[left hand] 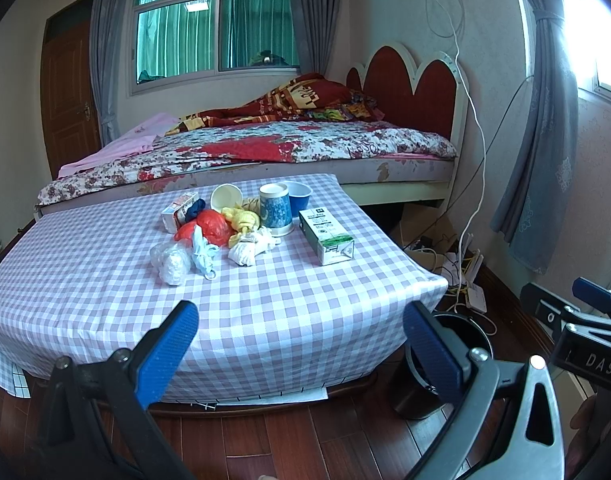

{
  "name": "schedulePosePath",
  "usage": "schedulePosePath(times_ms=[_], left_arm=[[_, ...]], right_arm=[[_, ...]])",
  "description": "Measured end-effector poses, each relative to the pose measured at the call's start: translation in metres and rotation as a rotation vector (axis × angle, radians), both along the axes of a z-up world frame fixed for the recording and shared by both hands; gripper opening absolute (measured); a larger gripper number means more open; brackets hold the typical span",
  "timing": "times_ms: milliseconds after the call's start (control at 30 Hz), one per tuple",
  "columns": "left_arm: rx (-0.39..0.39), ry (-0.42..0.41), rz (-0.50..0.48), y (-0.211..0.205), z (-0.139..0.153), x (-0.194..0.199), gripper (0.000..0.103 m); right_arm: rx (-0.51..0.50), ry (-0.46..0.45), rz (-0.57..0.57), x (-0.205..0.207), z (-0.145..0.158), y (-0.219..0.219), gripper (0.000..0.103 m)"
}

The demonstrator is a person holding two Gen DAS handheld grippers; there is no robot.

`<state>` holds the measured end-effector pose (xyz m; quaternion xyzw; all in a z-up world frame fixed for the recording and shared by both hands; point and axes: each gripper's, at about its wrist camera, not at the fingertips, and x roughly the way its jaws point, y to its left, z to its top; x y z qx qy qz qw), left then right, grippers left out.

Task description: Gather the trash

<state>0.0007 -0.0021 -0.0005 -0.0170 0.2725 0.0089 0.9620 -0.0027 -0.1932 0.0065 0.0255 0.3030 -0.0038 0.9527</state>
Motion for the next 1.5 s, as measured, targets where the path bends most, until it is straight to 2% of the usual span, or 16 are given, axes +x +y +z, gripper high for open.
schedulePosePath(times_ms=[867,1100,1200,1300,1500], left_arm=[[0.004,0.0,0.0,0.0,0.0,0.0,0.102],[0.017,0.003,0.015,-0.003,0.001,0.001,0.102],[0.045,0.005,0.036,0.017,-0.013,0.007,0.102],[0.041,0.016,0.066,0.034,-0.018,0.013,0.102],[0.039,0.093,0.15,0.077,-0.037,0.037,0.102]], right_arm=[[0.001,0.003,0.001,0.0,-0.001,0.0,0.102],[0.042,0.023,0.053,0.001,-0.009,0.002,0.102],[0.037,0.027,0.091,0.007,-0.014,0.008,0.102],[0.032,0.036,0.13,0.019,-0.021,0.014,0.102],[0.009,0.07,0.195,0.048,-0.037,0.04,0.102]])
